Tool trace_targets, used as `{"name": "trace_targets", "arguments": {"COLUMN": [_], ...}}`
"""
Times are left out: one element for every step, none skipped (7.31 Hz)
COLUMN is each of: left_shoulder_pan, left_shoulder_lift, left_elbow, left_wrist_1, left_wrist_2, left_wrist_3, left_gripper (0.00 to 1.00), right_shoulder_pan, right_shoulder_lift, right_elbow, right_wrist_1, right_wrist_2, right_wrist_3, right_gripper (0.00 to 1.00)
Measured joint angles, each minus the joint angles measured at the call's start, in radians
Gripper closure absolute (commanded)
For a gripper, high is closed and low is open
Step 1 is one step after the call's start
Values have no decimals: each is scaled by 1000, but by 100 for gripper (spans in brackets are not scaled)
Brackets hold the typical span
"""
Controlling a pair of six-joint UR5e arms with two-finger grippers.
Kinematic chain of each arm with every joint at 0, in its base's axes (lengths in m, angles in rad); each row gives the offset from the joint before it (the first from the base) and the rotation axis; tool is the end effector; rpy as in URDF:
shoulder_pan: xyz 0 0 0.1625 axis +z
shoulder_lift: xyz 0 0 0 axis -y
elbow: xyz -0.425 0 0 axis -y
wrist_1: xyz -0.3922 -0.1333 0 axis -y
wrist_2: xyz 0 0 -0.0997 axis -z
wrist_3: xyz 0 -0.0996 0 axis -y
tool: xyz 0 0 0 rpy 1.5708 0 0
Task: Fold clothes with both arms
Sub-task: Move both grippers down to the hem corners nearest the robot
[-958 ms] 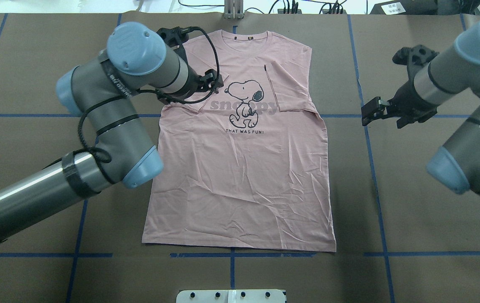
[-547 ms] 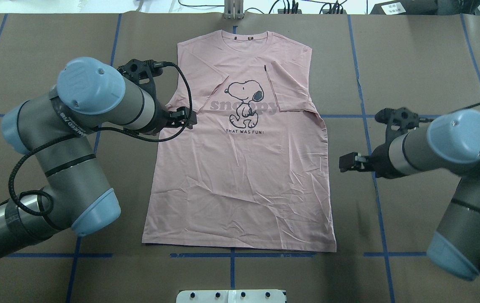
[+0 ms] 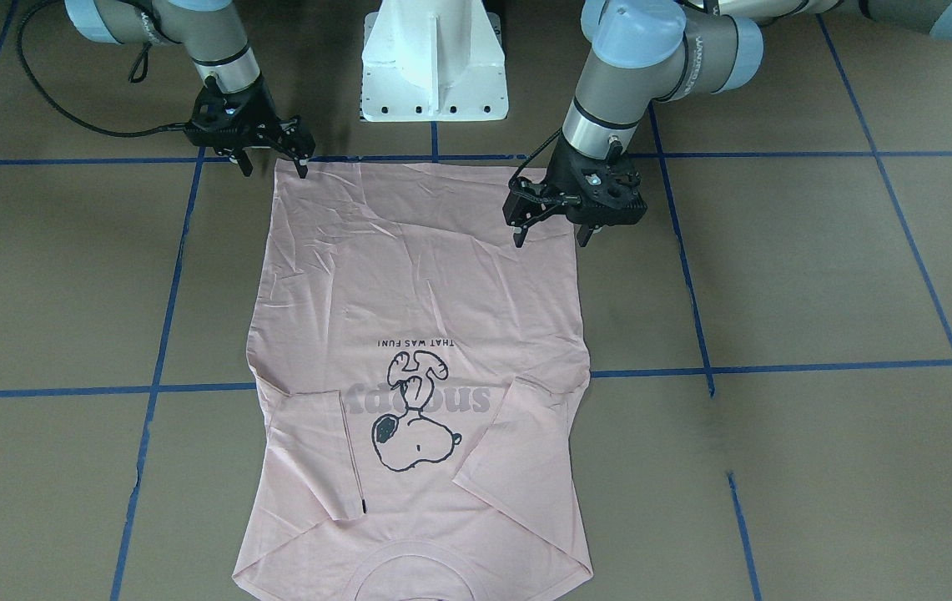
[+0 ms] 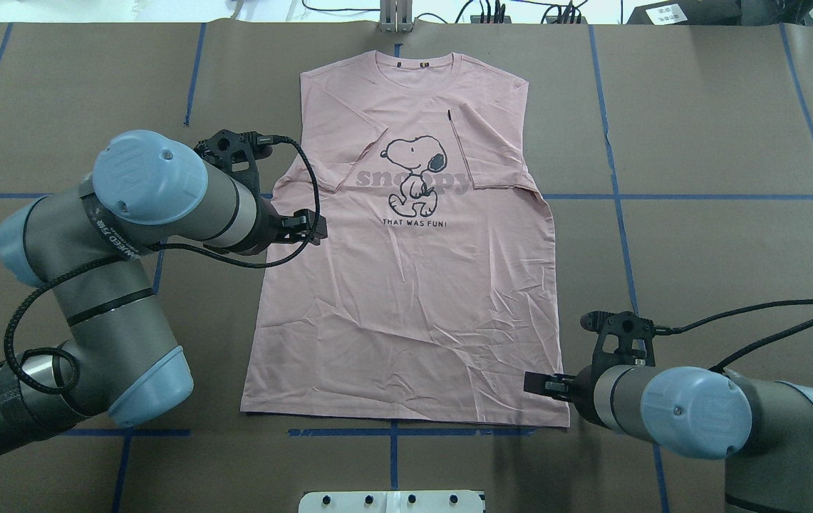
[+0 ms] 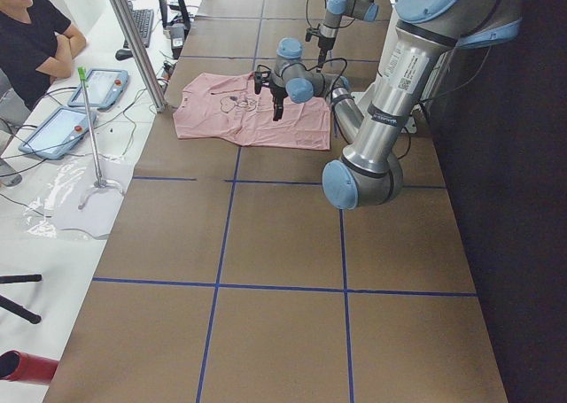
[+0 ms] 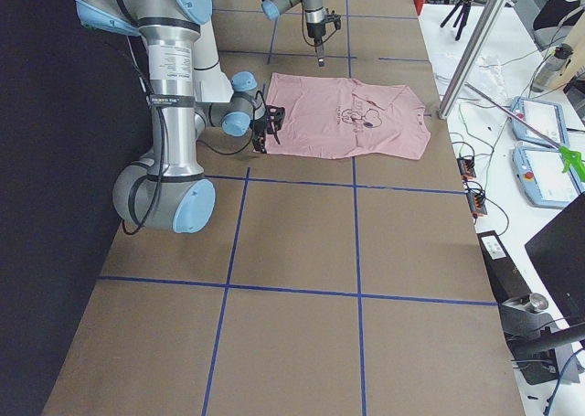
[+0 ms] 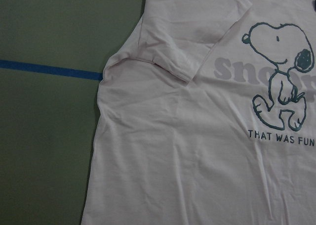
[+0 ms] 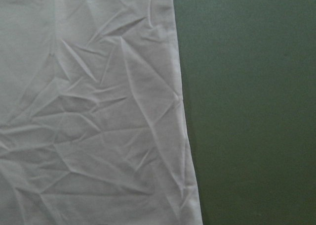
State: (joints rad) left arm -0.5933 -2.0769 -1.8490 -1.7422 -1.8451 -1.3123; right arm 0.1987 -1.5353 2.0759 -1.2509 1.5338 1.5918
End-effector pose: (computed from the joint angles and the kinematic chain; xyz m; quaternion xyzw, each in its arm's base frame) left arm 0.4542 -0.4345 0.2311 0.0776 0.4650 -0.0846 0.8778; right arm -0.4551 -0.2314 0.3747 0.0537 -0.4139 0.1073 0.9024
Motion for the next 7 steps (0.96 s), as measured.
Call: {"name": "trace_targets", "arguments": {"left_shoulder_pan": [0,1,1,1,1,1,1], "left_shoulder_lift": [1,1,1,1,1,0,-2], "left_elbow": [0,0,-1,-1,-1,-2,-2], "left_wrist_1": [-1,-2,-2,-2,-2,-3,-2], "left_wrist_2": [-1,-1,-2,-2,-2,-2,-2], "left_wrist_3": [0,-1,-1,0,0,1,1], "left_gripper": [0,0,0,0,0,0,0], "right_shoulder_pan": [-21,-32,-39,-42,-43,-43,-44], "right_shoulder_lift": [3,10,14,16,17,19,20], "right_elbow": [0,-1,-3,-5,-9,-14,-15], "right_wrist_1": [-31,-65,-83,-89,-92,-92,-93], "right_wrist_2": [-15,-19,-19,-17,-12,-1,11], "right_wrist_3": [7,9,9,10,9,9,9], "right_gripper": [2,3,4,4,4,8,11]}}
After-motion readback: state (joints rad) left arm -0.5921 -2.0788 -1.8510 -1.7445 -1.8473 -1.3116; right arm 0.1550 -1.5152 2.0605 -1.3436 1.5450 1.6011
